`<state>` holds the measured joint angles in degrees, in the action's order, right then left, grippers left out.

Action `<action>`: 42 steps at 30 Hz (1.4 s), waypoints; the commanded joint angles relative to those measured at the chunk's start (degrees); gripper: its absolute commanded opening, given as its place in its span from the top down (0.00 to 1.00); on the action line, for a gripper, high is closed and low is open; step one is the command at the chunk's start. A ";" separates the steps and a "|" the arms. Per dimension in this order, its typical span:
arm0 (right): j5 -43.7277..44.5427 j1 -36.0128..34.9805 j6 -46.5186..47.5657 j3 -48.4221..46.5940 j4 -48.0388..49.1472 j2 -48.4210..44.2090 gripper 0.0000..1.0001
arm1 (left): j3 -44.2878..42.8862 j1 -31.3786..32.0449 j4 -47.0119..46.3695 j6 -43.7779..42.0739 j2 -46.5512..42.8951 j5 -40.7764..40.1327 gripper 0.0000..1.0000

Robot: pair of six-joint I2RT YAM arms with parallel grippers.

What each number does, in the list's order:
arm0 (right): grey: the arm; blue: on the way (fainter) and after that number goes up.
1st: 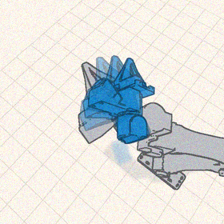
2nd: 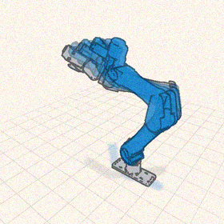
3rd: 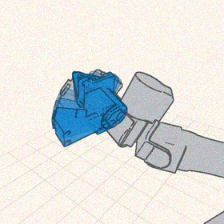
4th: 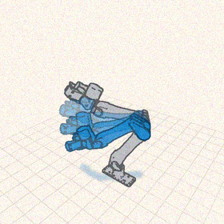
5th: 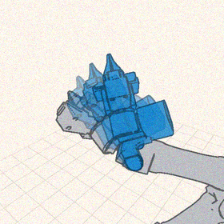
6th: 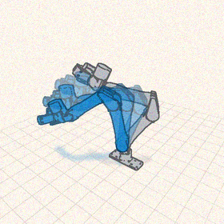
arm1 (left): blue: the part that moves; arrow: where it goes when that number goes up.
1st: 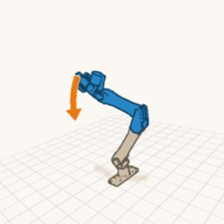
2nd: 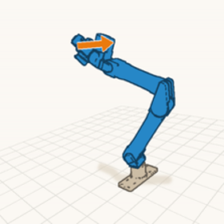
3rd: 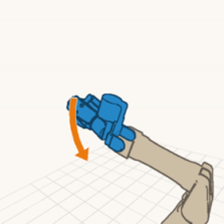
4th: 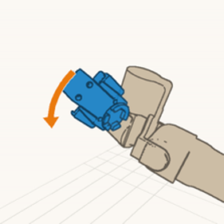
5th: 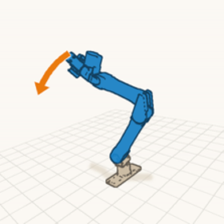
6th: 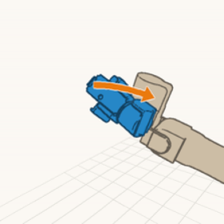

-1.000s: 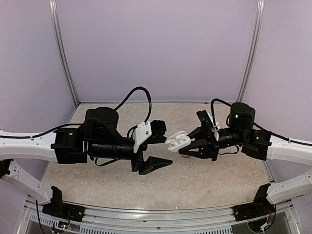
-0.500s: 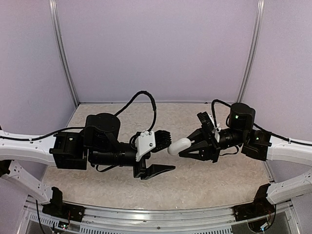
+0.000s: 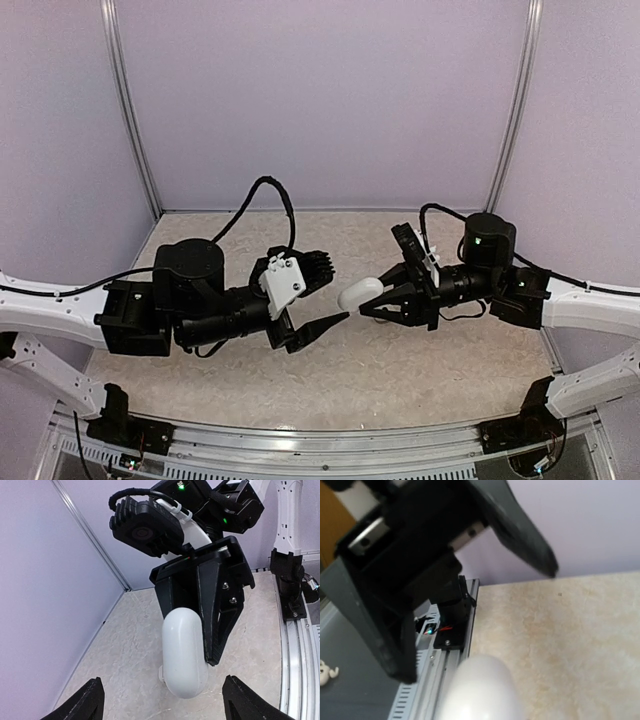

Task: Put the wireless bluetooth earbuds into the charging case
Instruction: Pass from the right arm to the left

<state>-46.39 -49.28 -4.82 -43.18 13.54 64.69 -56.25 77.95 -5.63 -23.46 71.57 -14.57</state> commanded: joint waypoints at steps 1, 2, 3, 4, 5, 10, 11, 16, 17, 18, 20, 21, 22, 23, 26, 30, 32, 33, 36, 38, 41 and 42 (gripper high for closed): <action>0.52 0.07 -7.39 -1.15 3.01 1.38 1.00 | -1.45 1.64 -0.44 -5.71 2.22 -8.30 0.21; 0.51 0.03 -8.47 -1.12 3.51 1.45 1.00 | -1.61 2.01 -0.55 -6.66 2.78 -9.17 0.22; 0.45 0.04 -9.55 -1.01 3.99 1.57 1.00 | -1.71 2.22 -0.60 -7.43 3.51 -9.49 0.23; 0.38 0.03 -10.38 -0.92 4.48 1.65 1.00 | -2.01 2.33 -0.52 -7.87 3.93 -9.28 0.25; 0.34 0.08 -11.07 -0.75 4.93 1.67 1.00 | -2.26 2.37 -0.34 -8.26 4.49 -9.09 0.26; 0.08 0.09 -12.97 0.01 6.06 2.30 1.00 | -3.47 2.43 0.27 -10.02 6.78 -9.06 0.33; -0.07 0.06 -13.34 0.14 6.25 2.43 1.00 | -3.78 2.41 0.27 -10.17 7.24 -9.34 0.35; -0.32 0.06 -14.37 0.72 7.02 2.92 1.00 | -4.53 2.47 -1.14 -10.59 8.38 -10.07 0.39; -0.22 0.07 -14.41 0.79 7.03 2.90 1.00 | -4.41 2.47 -1.62 -10.70 8.41 -10.17 0.39; -0.12 0.05 -14.49 0.86 7.03 2.86 1.00 | -4.40 2.47 -2.00 -10.87 8.45 -10.30 0.39; 0.28 0.06 -14.58 0.96 6.96 2.82 1.00 | -4.40 2.62 -2.70 -11.13 8.46 -10.79 0.40; 0.33 0.05 -14.60 1.00 6.94 2.83 1.00 | -4.47 2.68 -2.87 -11.35 8.49 -11.02 0.40; 0.34 0.06 -14.67 1.07 6.94 2.83 1.00 | -4.56 2.80 -3.02 -11.61 8.56 -11.25 0.41; 0.41 0.06 -14.72 1.14 6.94 2.89 1.00 | -4.57 2.97 -3.49 -11.91 8.51 -12.03 0.42; 0.34 0.07 -15.00 1.34 7.05 3.07 1.00 | -4.66 3.08 -4.10 -12.18 8.69 -13.48 0.47; 0.57 0.04 -15.12 1.52 7.12 3.33 1.00 | -4.55 3.30 -4.87 -12.49 9.10 -14.68 0.53; 0.81 0.07 -15.21 1.52 7.11 3.44 1.00 | -4.71 3.35 -4.72 -12.21 9.20 -14.43 0.57; 0.86 0.01 -15.36 1.49 7.11 3.59 1.00 | -4.93 3.40 -4.33 -12.00 9.33 -14.01 0.61; 0.78 0.04 -15.08 1.14 6.88 3.60 0.99 | -5.37 3.52 -3.05 -11.13 9.63 -12.17 0.70; 0.88 0.12 -14.49 0.87 6.24 3.24 0.91 | -4.94 3.52 -2.57 -10.48 9.48 -10.77 0.74; 1.47 0.78 -13.35 0.36 4.63 2.16 0.72 | -3.87 2.80 -1.51 -8.33 8.37 -6.78 0.76; 1.48 1.20 -13.11 0.22 4.20 1.71 0.64 | -3.57 2.18 -0.82 -6.98 8.03 -4.76 0.76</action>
<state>-45.89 -49.10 -19.03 -42.35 19.44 67.59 -59.35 80.73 -7.14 -33.52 80.53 -26.89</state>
